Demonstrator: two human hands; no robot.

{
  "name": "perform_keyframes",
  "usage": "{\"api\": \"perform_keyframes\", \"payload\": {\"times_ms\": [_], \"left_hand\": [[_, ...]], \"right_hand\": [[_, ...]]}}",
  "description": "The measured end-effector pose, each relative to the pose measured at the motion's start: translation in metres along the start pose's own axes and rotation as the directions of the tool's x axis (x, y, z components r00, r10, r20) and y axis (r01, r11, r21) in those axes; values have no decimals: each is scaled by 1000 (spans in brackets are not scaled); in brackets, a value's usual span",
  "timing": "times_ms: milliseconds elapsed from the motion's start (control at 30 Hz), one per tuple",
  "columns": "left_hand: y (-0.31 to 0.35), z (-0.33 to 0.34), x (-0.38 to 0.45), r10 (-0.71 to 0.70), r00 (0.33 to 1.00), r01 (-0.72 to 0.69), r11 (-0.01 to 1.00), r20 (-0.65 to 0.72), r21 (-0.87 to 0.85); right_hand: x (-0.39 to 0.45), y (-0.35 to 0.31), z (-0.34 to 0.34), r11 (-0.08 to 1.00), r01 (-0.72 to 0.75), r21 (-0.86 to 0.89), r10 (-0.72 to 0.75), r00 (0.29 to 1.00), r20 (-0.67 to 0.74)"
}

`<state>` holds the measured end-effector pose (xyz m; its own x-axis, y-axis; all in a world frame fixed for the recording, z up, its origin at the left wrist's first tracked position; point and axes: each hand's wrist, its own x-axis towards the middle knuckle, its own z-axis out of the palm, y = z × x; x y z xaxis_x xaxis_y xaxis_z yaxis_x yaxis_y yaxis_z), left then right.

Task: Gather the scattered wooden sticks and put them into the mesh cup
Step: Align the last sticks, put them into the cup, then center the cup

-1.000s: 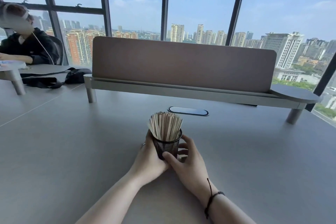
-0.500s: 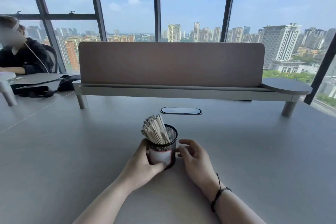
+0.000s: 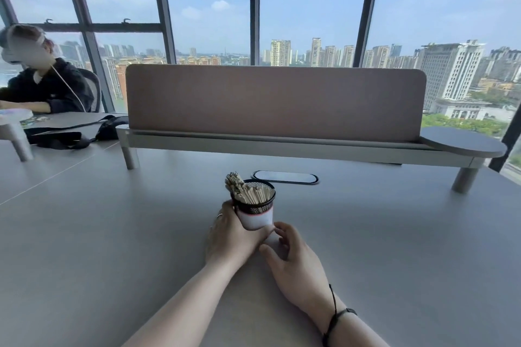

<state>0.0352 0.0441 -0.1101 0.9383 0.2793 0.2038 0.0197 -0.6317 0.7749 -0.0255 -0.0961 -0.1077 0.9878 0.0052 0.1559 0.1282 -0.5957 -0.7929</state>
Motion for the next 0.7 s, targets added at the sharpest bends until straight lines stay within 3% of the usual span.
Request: {"api": "perform_keyframes", "payload": {"times_ms": [700], "left_hand": [[-3,34,110,-1,999,2,1000,51,-21]], "right_hand": [[20,7,12,1000,-28,-2,27,998,-59]]}}
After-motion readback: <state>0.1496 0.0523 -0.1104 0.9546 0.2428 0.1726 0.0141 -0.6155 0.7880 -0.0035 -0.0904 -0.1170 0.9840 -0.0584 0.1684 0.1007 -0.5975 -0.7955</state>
